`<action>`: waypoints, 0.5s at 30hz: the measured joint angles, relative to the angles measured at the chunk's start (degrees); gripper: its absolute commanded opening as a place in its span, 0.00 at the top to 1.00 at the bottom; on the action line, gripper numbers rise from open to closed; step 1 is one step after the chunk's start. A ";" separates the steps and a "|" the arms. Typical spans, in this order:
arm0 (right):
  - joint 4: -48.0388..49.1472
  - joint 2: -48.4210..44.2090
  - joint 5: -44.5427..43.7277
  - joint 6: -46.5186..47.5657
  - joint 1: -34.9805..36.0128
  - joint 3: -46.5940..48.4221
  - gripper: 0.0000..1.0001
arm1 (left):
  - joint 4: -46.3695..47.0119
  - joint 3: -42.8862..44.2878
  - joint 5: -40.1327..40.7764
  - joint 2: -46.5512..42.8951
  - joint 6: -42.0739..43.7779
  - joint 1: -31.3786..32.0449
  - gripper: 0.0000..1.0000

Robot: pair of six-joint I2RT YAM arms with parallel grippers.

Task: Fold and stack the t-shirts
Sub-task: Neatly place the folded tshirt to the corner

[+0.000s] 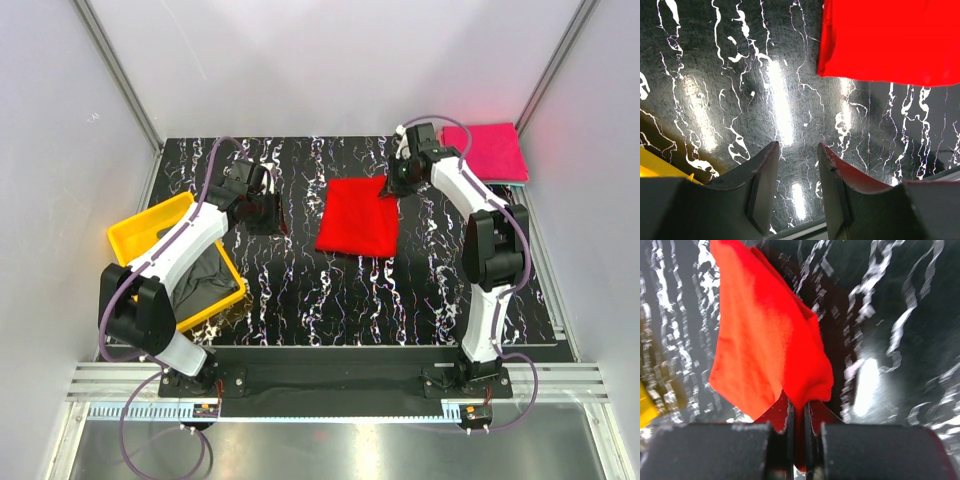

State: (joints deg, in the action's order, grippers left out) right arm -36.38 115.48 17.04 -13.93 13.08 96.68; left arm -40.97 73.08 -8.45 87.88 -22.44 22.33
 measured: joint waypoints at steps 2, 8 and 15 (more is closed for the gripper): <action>-1.90 1.84 -0.83 3.41 -0.57 3.96 1.00 | -0.02 0.00 -0.02 0.00 0.00 -0.04 0.58; -5.97 5.33 -3.56 13.35 -3.72 11.91 1.00 | -0.09 0.00 -0.31 0.00 0.24 -0.04 0.58; -9.60 10.64 -7.98 22.25 -8.15 22.27 1.00 | 0.74 -1.33 -3.58 0.00 0.20 -0.04 0.58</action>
State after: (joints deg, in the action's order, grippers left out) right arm -45.98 126.13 9.06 8.32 4.93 118.96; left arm -40.23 71.75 -12.03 87.88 -22.24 22.28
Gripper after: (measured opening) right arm 0.055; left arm 0.420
